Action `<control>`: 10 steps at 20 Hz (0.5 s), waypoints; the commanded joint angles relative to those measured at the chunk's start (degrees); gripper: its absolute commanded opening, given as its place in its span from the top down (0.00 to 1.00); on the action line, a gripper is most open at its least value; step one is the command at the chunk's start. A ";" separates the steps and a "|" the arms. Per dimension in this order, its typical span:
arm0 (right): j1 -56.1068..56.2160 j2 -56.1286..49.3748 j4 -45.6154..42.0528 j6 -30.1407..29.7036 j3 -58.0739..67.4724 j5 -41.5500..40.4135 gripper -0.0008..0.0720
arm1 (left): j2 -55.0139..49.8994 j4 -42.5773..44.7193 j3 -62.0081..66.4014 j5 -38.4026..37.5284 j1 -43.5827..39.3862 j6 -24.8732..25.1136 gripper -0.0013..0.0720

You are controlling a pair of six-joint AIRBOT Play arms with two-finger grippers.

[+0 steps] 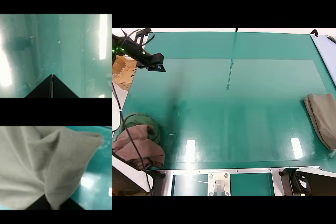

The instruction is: Fold the shirts.

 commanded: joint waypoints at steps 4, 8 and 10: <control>-1.01 0.07 -10.05 5.88 4.04 12.50 0.38 | 0.24 -0.22 -1.81 0.61 0.04 -0.02 0.95; 1.57 2.40 -9.42 14.97 10.78 26.47 0.84 | 4.68 0.04 -1.81 2.91 0.04 0.02 0.95; 6.56 4.68 -7.72 17.18 15.41 28.37 0.97 | 7.89 0.11 -1.84 1.44 0.04 0.00 0.95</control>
